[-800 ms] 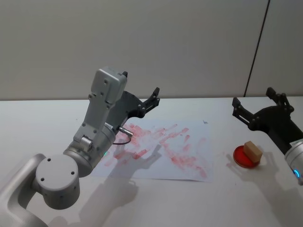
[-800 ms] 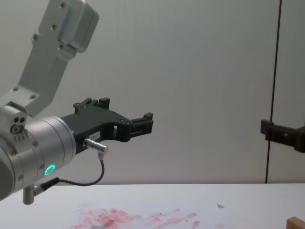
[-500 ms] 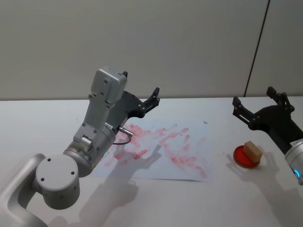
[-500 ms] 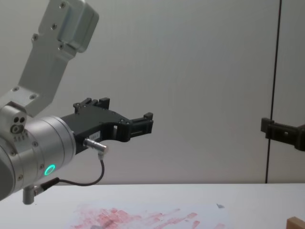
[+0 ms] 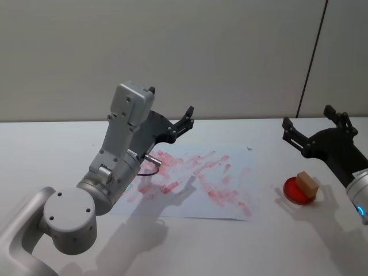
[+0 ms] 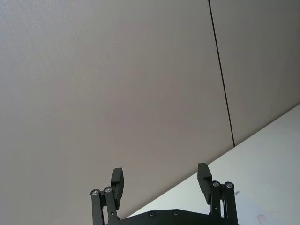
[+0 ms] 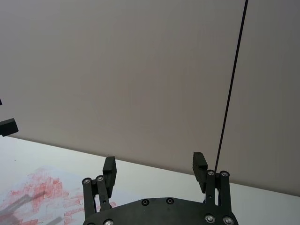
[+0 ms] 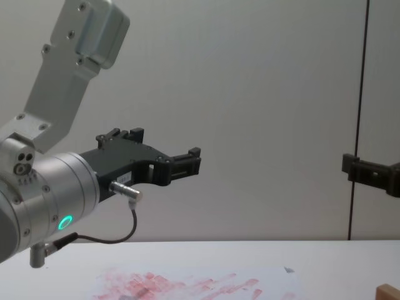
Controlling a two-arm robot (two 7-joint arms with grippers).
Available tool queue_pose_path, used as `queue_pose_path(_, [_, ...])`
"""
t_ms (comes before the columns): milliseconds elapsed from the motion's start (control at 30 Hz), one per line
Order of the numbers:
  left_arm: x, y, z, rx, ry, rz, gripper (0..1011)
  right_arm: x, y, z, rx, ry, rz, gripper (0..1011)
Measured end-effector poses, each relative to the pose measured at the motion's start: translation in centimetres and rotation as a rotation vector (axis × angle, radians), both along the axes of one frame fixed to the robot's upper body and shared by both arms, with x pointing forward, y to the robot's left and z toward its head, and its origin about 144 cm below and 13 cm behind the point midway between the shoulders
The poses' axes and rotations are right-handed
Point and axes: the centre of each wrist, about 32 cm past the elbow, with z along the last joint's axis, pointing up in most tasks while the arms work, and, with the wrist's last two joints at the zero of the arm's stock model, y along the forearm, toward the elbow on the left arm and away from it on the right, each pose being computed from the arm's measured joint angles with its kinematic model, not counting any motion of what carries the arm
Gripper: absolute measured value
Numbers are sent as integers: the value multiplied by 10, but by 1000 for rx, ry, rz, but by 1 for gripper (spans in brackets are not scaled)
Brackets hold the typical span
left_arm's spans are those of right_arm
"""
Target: Use the one hand to pick up the stamp and affix it onto the A4 paper.
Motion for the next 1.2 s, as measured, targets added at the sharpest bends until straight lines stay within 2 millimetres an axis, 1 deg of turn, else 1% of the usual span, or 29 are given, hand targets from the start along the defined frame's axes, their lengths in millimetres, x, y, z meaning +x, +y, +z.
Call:
queue_pose_path(200, [0, 0, 0, 0, 0, 0, 1001, -1, -2, 0, 3, 1, 4, 1001])
queue_pose_path(400, [0, 0, 0, 0, 0, 0, 1001, -10, -11, 1, 10, 19, 10, 1001])
queue_pose_path(600, [0, 0, 0, 0, 0, 0, 1002, -28, -23, -3, 14, 74, 7, 1001])
queue_pose_path(767, [0, 0, 0, 0, 0, 0, 1001, -48, -36, -8, 2, 137, -8, 1001])
queue_pose_path(933, [0, 0, 0, 0, 0, 0, 1001, -61, -46, -13, -23, 194, -34, 1001])
queue_pose_path(1100, [0, 0, 0, 0, 0, 0, 1001, -64, -50, -15, -44, 224, -49, 1001])
queue_pose_path(1200, [0, 0, 0, 0, 0, 0, 1001, -62, -52, -17, -60, 239, -58, 1001])
